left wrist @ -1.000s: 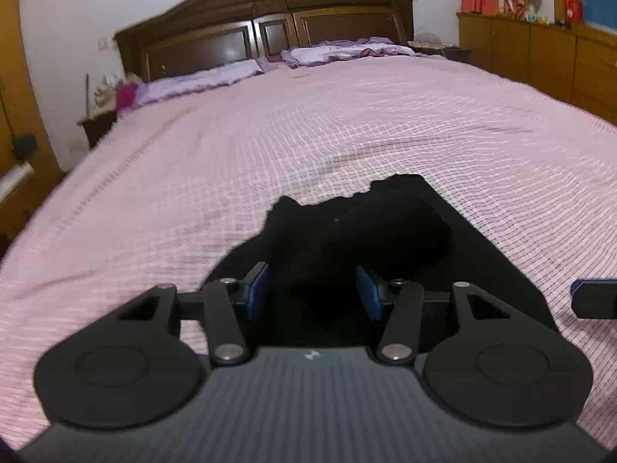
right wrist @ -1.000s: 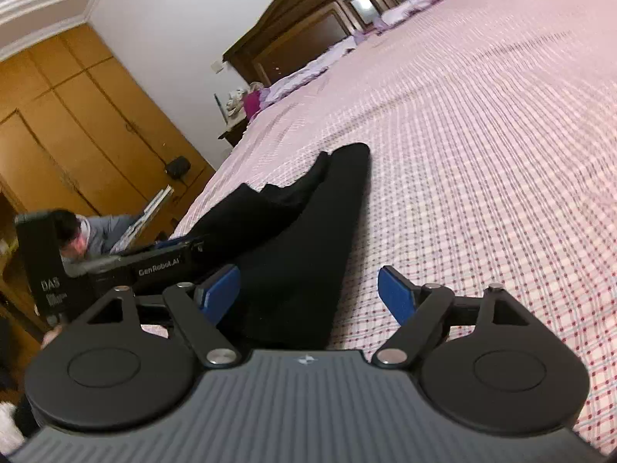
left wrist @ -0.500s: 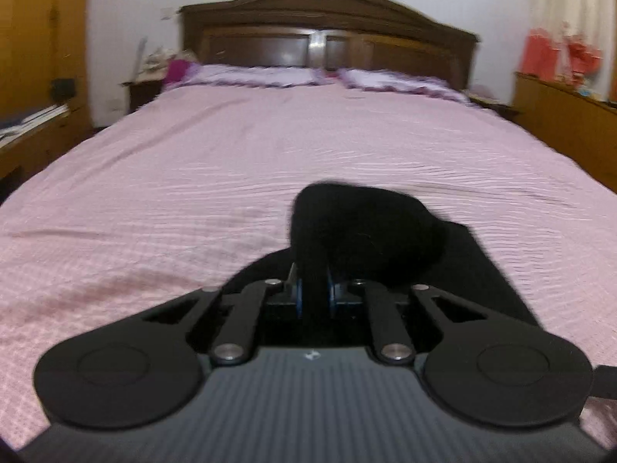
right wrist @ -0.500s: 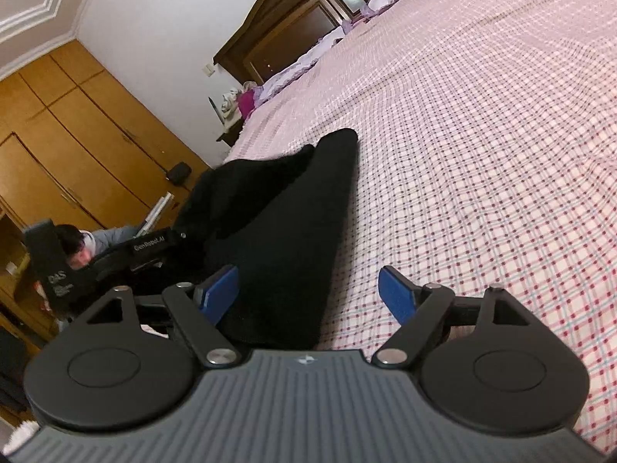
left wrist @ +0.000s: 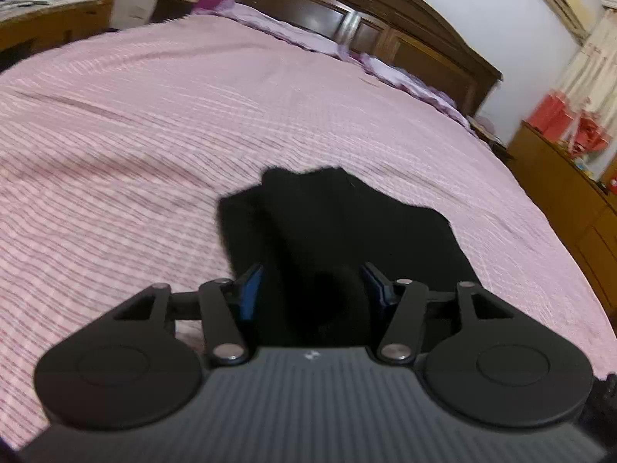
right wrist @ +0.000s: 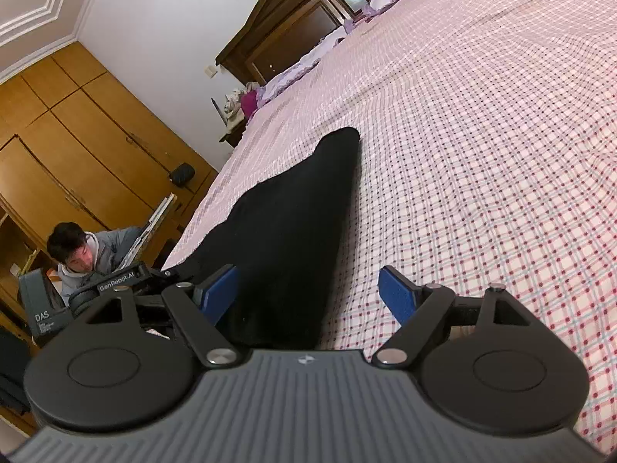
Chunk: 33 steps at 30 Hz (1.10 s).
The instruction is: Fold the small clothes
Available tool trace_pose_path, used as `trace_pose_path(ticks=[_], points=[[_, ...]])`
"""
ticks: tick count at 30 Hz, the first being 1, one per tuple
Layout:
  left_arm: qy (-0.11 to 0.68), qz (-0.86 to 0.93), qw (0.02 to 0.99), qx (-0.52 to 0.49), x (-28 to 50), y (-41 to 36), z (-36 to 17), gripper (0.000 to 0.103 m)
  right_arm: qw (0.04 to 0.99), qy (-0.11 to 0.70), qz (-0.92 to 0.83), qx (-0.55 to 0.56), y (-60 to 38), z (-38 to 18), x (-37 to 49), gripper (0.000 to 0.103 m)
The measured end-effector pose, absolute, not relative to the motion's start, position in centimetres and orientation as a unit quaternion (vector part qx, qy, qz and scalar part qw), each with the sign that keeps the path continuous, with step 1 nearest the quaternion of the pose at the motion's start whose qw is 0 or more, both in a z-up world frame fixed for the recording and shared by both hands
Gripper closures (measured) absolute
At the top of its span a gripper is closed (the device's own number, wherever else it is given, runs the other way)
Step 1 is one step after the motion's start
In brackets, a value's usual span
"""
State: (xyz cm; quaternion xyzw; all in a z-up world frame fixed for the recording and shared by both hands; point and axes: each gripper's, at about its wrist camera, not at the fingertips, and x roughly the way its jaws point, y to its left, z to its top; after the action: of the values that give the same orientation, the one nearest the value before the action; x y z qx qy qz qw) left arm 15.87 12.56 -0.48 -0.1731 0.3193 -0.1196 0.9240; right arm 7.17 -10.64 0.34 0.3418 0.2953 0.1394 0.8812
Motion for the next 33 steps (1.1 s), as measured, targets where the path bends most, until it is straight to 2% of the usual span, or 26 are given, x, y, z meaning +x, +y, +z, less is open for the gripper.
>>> trace_pose_path(ticks=[6,13,15,16,17,21,25,27,29,31,33], points=[[0.302,-0.132,0.926,-0.183,16.0,11.4,-1.2,0.047,0.883,0.298,0.14,0.335,-10.2,0.3,7.0,0.018],[0.307,-0.125,0.918,-0.218,19.7,11.7,-2.0,0.049,0.882,0.299,0.139,0.337,-10.3,0.2,7.1,0.018],[0.304,-0.117,0.919,-0.222,20.4,11.8,-2.0,0.065,0.882,0.3,0.138,0.338,-10.3,0.1,7.2,0.018],[0.301,-0.116,0.92,-0.225,20.5,11.9,-1.9,0.078,0.882,0.299,0.137,0.338,-10.3,0.1,7.2,0.018],[0.296,-0.117,0.919,-0.23,20.4,12.0,-1.6,0.082,0.882,0.299,0.137,0.338,-10.4,0.1,7.2,0.018],[0.255,-0.115,0.932,-0.229,17.7,12.9,1.0,0.083,0.884,0.293,0.14,0.337,-10.5,0.3,7.1,0.018],[0.282,-0.061,0.936,-0.203,17.7,14.6,0.3,0.083,0.877,0.288,0.156,0.352,-10.3,0.6,7.3,0.018],[0.319,-0.052,0.923,-0.207,18.6,15.5,-1.3,0.079,0.877,0.288,0.161,0.349,-9.8,0.8,7.4,0.018],[0.333,-0.04,0.916,-0.218,18.8,16.1,-2.2,0.062,0.876,0.294,0.165,0.344,-9.3,0.7,7.5,0.018],[0.333,-0.025,0.918,-0.213,18.4,16.2,-1.8,0.051,0.875,0.299,0.17,0.341,-8.8,0.5,7.5,0.018],[0.337,-0.026,0.92,-0.196,17.9,16.0,-1.1,0.048,0.876,0.3,0.169,0.338,-8.7,0.3,7.5,0.018]])
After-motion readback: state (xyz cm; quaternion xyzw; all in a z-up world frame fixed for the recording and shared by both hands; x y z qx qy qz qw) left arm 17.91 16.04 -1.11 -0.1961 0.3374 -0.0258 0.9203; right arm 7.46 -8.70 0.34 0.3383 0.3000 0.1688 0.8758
